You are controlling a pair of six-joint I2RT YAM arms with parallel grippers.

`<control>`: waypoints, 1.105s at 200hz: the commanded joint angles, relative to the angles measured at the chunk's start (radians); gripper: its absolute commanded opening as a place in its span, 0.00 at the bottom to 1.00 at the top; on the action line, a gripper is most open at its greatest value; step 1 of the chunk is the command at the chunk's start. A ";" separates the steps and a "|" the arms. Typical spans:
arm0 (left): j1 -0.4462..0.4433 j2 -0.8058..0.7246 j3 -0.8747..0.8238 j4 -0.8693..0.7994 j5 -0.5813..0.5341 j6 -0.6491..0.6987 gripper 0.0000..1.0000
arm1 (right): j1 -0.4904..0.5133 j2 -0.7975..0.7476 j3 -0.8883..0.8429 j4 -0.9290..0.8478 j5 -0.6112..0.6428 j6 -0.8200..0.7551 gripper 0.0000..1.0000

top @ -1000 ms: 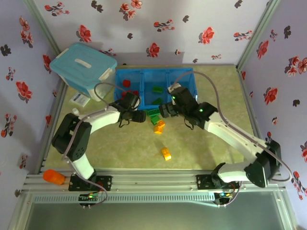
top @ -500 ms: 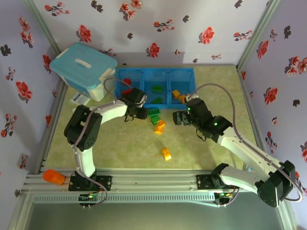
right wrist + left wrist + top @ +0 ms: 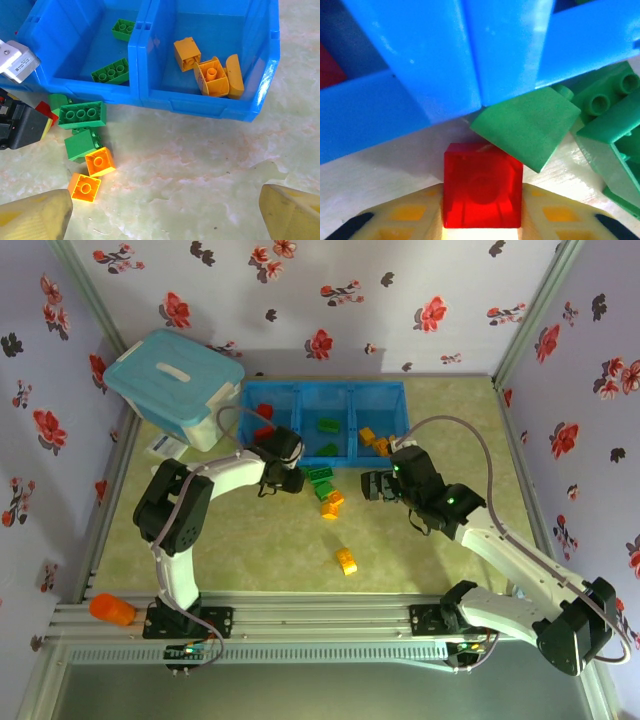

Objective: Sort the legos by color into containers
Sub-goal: Pick up the lego from the center of the table, then place the lego in the container.

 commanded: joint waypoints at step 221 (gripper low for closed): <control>0.215 -0.477 0.016 -0.162 -0.064 -0.092 0.85 | 0.106 0.866 0.480 0.064 -0.080 0.025 0.99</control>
